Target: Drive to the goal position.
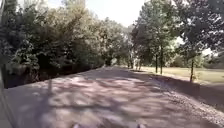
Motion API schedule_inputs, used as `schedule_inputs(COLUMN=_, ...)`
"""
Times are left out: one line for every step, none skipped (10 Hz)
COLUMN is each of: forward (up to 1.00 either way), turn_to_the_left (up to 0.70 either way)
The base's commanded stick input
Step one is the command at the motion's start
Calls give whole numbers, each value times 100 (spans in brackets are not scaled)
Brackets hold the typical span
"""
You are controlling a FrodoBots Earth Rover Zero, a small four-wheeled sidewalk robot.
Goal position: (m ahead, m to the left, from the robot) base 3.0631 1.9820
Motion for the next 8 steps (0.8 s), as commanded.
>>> schedule_inputs(forward=70, turn_to_the_left=0)
schedule_inputs(forward=70, turn_to_the_left=0)
schedule_inputs(forward=70, turn_to_the_left=0)
schedule_inputs(forward=70, turn_to_the_left=0)
schedule_inputs(forward=70, turn_to_the_left=0)
schedule_inputs(forward=70, turn_to_the_left=0)
schedule_inputs(forward=70, turn_to_the_left=0)
schedule_inputs(forward=70, turn_to_the_left=0)
